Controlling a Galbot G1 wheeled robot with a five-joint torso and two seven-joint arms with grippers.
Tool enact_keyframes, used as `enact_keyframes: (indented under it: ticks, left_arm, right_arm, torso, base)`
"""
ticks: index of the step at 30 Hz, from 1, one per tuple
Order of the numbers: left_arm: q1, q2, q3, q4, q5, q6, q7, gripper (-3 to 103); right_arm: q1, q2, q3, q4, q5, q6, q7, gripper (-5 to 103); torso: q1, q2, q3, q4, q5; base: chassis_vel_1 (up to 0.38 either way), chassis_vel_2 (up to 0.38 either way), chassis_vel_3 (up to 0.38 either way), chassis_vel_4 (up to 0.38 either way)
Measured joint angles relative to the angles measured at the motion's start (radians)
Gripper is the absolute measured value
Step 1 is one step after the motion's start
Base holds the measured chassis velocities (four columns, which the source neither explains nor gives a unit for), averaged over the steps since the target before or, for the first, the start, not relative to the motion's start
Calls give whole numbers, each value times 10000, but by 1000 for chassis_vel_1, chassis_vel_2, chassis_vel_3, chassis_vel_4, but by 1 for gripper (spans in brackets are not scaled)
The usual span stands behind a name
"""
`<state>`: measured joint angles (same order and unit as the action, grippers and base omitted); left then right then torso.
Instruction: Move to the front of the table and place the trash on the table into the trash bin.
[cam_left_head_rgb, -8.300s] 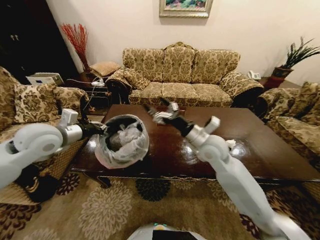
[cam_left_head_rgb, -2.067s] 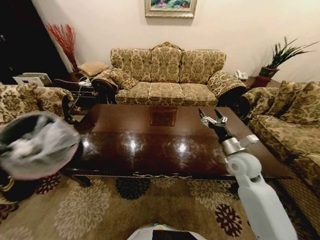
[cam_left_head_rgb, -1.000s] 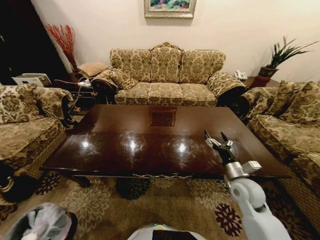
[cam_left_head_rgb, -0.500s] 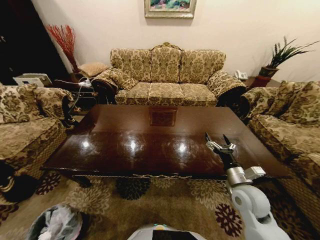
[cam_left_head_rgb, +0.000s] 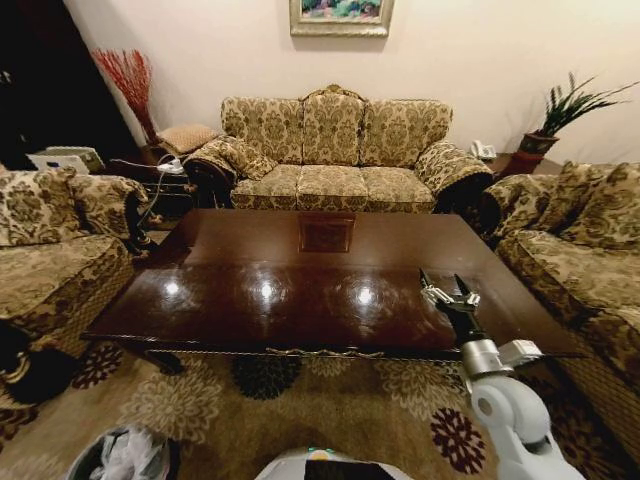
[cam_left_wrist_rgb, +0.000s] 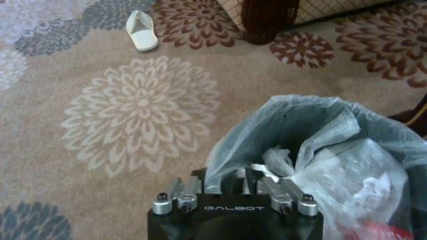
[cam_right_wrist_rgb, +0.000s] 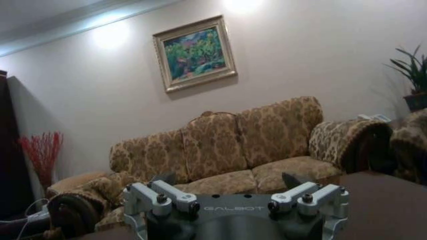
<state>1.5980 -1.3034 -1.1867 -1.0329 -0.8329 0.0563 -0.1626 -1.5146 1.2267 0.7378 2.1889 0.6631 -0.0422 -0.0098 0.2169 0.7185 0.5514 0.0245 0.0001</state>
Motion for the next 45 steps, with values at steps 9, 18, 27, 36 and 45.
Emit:
enact_keyframes:
  ticks: [9,18,27,36,45]
  left_arm:
    - [550,-725,-343,-798,604,-93,-219,77]
    - [1553,-1777,-1044,-2905,1331,-519,-1402,100]
    - [2257,-1877,-2644,-5709,711,-1496,-892,100]
    - [2644,-1440,-3093,-11835,-139,-1308,2479,100]
    - [2499,-1852,-1051,-14905,122,-168,2857,100]
  right_arm:
    - [80,-173,117,-26,407,-163,-82,100]
    - [209,-153,-549,-240,646,-166,-90,100]
    - [131,-268,-754,277,659,-750,42,100]
    - [139,561,-2142,1898,-1694,-1432,731,100]
    - [-841,1004,-2211,2524,-3076,-1138,672,100]
  torso:
    - [0,0,0,2,0]
    - [0,0,0,2,1]
    - [1,0,0,0,1]
    - [1,0,1,1,0]
    - [1,0,1,0,0]
  base:
    - [0,0,0,0]
    - [0,0,0,0]
    - [0,0,0,0]
    - [0,0,0,0]
    - [0,0,0,0]
